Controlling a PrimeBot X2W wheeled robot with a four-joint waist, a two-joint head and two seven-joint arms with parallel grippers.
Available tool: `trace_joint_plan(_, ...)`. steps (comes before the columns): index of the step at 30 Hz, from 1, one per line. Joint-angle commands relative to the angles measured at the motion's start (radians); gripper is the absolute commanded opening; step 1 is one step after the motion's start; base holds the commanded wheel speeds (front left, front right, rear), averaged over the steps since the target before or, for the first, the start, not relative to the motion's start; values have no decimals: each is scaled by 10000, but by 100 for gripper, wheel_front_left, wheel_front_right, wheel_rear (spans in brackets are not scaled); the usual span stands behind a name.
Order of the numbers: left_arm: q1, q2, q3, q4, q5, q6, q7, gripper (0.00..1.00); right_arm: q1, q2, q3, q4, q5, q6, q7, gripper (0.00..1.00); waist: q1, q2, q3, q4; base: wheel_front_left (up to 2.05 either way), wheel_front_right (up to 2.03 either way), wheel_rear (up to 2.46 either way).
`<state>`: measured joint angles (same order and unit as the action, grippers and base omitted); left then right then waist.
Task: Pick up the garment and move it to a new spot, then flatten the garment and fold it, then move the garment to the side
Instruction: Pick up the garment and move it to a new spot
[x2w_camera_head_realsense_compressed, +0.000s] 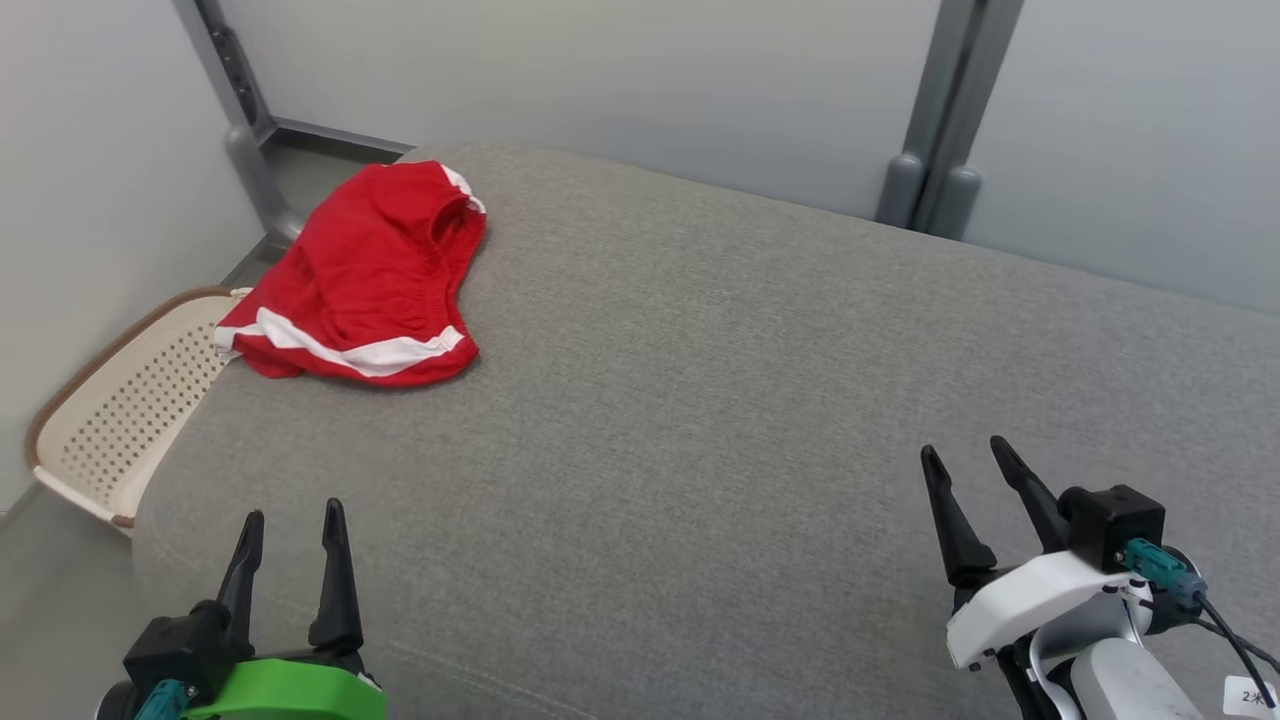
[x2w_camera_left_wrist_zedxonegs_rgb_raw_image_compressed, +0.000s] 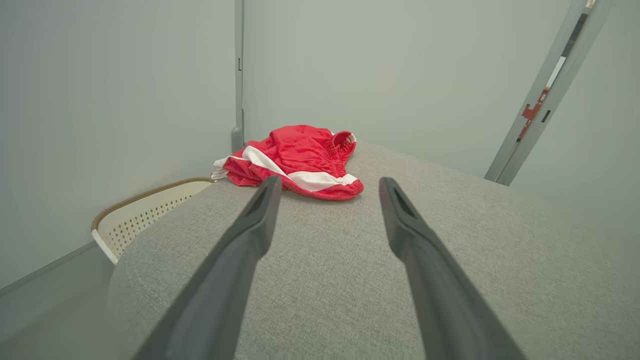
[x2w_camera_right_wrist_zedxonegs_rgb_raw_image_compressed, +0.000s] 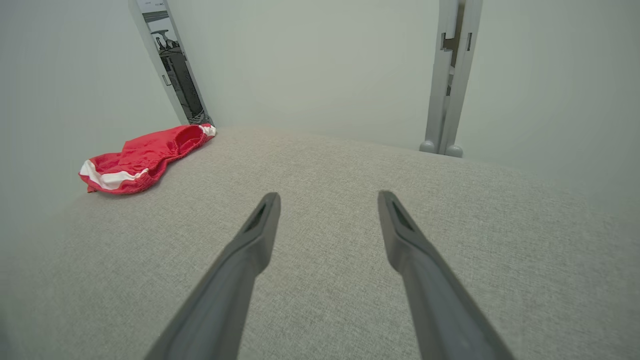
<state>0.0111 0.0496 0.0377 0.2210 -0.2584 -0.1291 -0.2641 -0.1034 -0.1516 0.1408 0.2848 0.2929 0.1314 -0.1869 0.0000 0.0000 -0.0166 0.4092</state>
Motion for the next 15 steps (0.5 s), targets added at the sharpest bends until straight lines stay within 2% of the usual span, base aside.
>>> trace_joint_plan(1, 145, 22, 24, -27, -74, -22, 1, 100, -67, 2, 52, -45, 30, -15, -41, 100, 0, 0, 55, 553, 0, 0, 0)
trace_joint_plan(7, 159, 20, 91, 16, -191, -22, 1, 100, -151, 59, 328, -241, -49, -15, 100, 100, 0, 0, 112, 772, 0, 0, 0)
trace_joint_plan(15, 169, 20, 125, -38, -286, 21, 1, 100, -177, -16, 549, -455, 10, -15, 241, 100, 0, 0, 217, 654, 0, 0, 0)
